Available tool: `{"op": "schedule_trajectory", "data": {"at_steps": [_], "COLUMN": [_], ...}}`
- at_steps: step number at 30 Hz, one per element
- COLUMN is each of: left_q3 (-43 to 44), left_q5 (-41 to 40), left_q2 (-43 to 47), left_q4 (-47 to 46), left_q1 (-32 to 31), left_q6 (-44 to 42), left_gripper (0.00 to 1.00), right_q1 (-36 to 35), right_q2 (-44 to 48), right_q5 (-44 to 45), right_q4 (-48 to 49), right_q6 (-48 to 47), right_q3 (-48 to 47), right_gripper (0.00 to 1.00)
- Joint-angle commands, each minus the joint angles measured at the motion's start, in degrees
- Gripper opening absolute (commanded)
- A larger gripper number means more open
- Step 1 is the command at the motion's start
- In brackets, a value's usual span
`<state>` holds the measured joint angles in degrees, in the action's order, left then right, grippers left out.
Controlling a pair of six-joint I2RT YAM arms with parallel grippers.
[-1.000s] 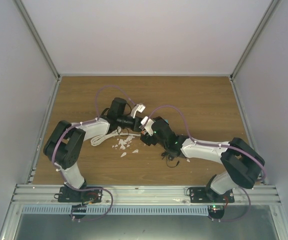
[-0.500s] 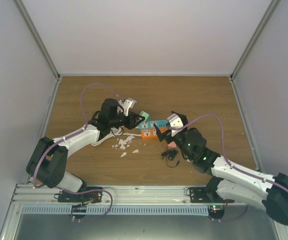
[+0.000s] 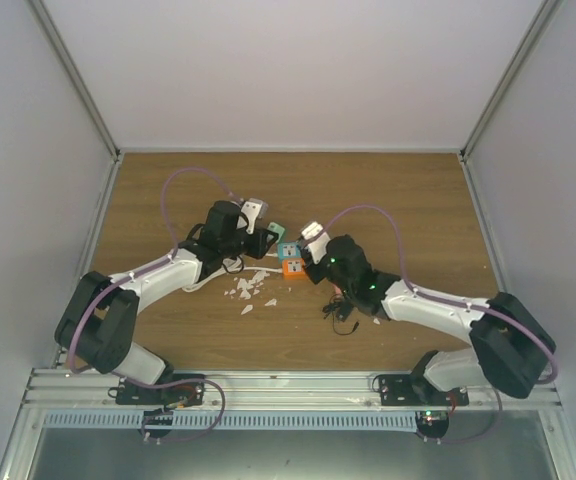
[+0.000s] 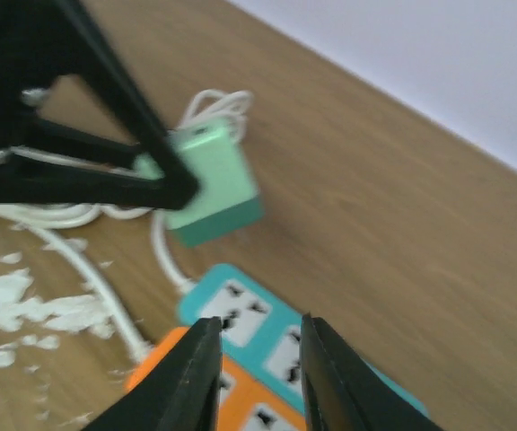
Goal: Insert the plug
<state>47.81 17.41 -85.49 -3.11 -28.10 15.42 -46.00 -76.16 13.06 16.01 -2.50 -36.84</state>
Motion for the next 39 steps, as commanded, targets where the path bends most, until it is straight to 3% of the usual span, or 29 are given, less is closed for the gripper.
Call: {"op": "schedule_trajectory", "data": {"at_steps": [1, 4, 9, 12, 14, 17, 22, 26, 30, 35, 39], "left_q3": [0.62, -0.01, -0.12, 1.06, 2.75, 3.94, 6.64, 9.33, 13.07, 25.46, 34.88], "left_q5": [-5.04, -6.95, -6.77, -5.18, -6.57, -9.61, -7.23, -1.76, -5.6, -6.73, -2.01], "left_q2": [1.51, 2.93, 3.81, 2.7, 1.32, -0.13, -0.45, -2.59, -7.73, -15.37, -18.8], "left_q4": [-1.58, -1.64, -1.54, -0.57, 1.37, 2.45, 4.56, 5.72, 7.03, 18.89, 29.63], "left_q1": [-0.38, -0.31, -0.21, -0.42, -1.25, -2.93, -3.72, -3.91, -6.01, -7.84, -7.23], "left_q6": [-0.5, -0.18, -0.35, -1.1, -1.7, -2.58, -6.27, -10.8, -17.76, -27.22, -34.96], "left_gripper": [0.0, 0.0, 0.0, 0.0, 0.0, 0.0, 0.0, 0.0, 0.0, 0.0, 0.0], "right_q1": [-2.66, -3.96, -5.15, -4.82, -4.28, -3.12, -1.02, 0.46, 1.19, 1.22, 1.28], "right_q2": [-4.79, -9.84, -14.61, -9.17, -4.01, 4.19, 14.53, 17.86, 19.96, 20.65, 22.35], "right_q5": [-12.38, -16.59, -15.95, -11.25, -4.35, 5.24, 11.34, 15.95, 15.31, 13.71, 13.52], "right_q4": [-3.19, -4.94, -5.48, -1.12, 1.78, 3.05, 5.7, 7.14, 7.4, 8.07, 8.18], "right_q6": [-3.57, -4.77, -5.06, -3.79, -1.83, 1.01, 4.61, 6.94, 8.84, 9.91, 10.11], "right_q3": [-3.9, -6.48, -8.63, -5.35, -2.18, 1.43, 6.82, 8.89, 9.75, 10.39, 10.73], "right_gripper": [0.18, 0.03, 0.01, 0.15, 0.35, 0.42, 0.56, 0.58, 0.58, 0.58, 0.58]}}
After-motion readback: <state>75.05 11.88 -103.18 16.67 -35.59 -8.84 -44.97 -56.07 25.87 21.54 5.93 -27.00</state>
